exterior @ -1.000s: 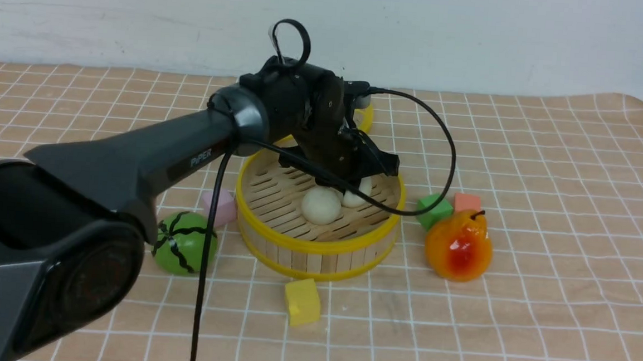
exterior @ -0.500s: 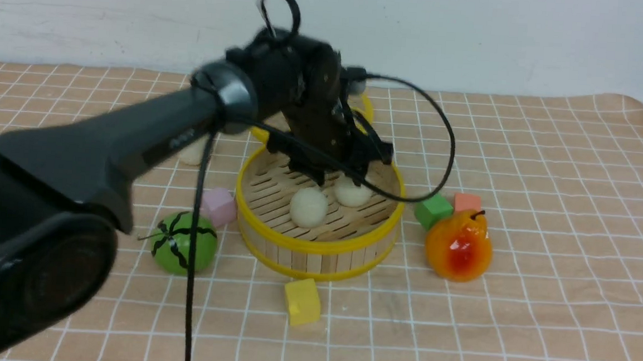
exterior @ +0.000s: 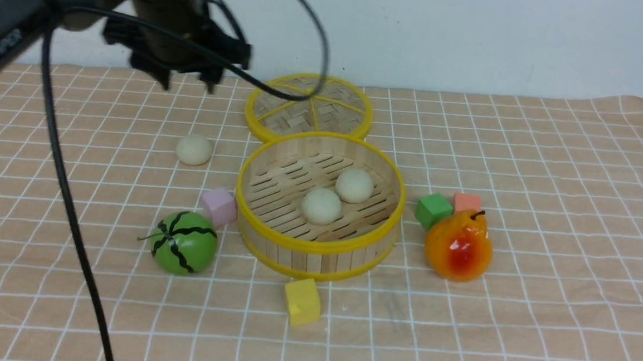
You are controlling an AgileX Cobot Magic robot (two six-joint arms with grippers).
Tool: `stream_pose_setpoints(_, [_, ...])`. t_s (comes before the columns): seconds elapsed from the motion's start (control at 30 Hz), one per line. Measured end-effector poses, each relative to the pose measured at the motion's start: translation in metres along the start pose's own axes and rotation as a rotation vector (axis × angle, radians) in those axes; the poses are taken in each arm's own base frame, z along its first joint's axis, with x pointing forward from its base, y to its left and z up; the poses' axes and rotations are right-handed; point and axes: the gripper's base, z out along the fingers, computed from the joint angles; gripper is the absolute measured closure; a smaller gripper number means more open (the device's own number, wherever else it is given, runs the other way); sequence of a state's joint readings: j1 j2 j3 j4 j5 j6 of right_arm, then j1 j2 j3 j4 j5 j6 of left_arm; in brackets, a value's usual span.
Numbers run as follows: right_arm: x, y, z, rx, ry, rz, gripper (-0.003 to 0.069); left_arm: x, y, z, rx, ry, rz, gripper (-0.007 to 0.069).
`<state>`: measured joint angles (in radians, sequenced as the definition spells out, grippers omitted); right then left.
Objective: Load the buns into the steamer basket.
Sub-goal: Use the left arm to grab a steamed stuffed bun
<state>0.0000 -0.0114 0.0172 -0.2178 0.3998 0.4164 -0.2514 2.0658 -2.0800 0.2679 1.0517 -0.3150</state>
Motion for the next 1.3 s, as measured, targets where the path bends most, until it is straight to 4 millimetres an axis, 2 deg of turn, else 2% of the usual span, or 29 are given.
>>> stream_pose_setpoints(0.03, [0.0,0.0,0.0,0.0,0.0,0.0,0.0418,0.0,0.0,0.001,0.001,-0.002,0.001,0.0183])
stream_pose_setpoints(0.1, [0.0,0.0,0.0,0.0,0.0,0.0,0.0418,-0.004,0.027,0.027,-0.024,-0.018,-0.084,0.019])
stream_pose_setpoints(0.17, [0.0,0.0,0.0,0.0,0.0,0.0,0.0418,-0.004,0.035,0.038,-0.022,-0.022,-0.139,0.0193])
stream_pose_setpoints(0.2, [0.0,0.0,0.0,0.0,0.0,0.0,0.0418,-0.002,0.04,0.055,-0.009,-0.021,-0.201,0.0202])
stream_pose_setpoints(0.3, [0.0,0.0,0.0,0.0,0.0,0.0,0.0418,0.005,0.038,0.086,0.035,-0.005,-0.276,0.0221])
stream_pose_setpoints(0.33, [0.0,0.0,0.0,0.0,0.0,0.0,0.0418,0.005,0.038,0.086,0.035,-0.005,-0.276,0.0223])
stream_pose_setpoints(0.37, [0.0,0.0,0.0,0.0,0.0,0.0,0.0418,0.009,0.032,0.099,0.064,0.005,-0.291,0.0235])
stream_pose_setpoints(0.43, [0.0,0.0,0.0,0.0,0.0,0.0,0.0418,0.013,0.027,0.112,0.1,0.013,-0.306,0.0249])
stream_pose_setpoints(0.57, [0.0,0.0,0.0,0.0,0.0,0.0,0.0418,0.014,0.021,0.128,0.143,-0.033,-0.318,0.0274])
stream_pose_setpoints(0.77, [0.0,0.0,0.0,0.0,0.0,0.0,0.0418,0.011,0.021,0.137,0.16,-0.099,-0.324,0.0286])
stream_pose_setpoints(0.93, [0.0,0.0,0.0,0.0,0.0,0.0,0.0418,0.015,0.019,0.145,0.16,-0.078,-0.328,0.0286])
stream_pose_setpoints(1.07, [0.0,0.0,0.0,0.0,0.0,0.0,0.0418,0.028,0.017,0.161,0.157,-0.009,-0.34,0.0286])
stream_pose_setpoints(1.1, [0.0,0.0,0.0,0.0,0.0,0.0,0.0418,0.034,0.016,0.169,0.15,0.019,-0.328,0.0301])
stream_pose_setpoints(1.17, [0.0,0.0,0.0,0.0,0.0,0.0,0.0418,0.036,0.016,0.171,0.148,0.026,-0.318,0.0323])
stream_pose_setpoints(1.2, [0.0,0.0,0.0,0.0,0.0,0.0,0.0418,0.036,0.016,0.171,0.149,0.03,-0.301,0.0372])
stream_pose_setpoints(1.23, [0.0,0.0,0.0,0.0,0.0,0.0,0.0418,0.035,0.016,0.17,0.149,0.027,-0.297,0.038])
stream_pose_setpoints(1.27, [0.0,0.0,0.0,0.0,0.0,0.0,0.0418,0.032,0.017,0.164,0.15,0.035,-0.282,0.046])
stream_pose_setpoints(1.3, [0.0,0.0,0.0,0.0,0.0,0.0,0.0418,0.032,0.017,0.164,0.15,0.034,-0.28,0.047])
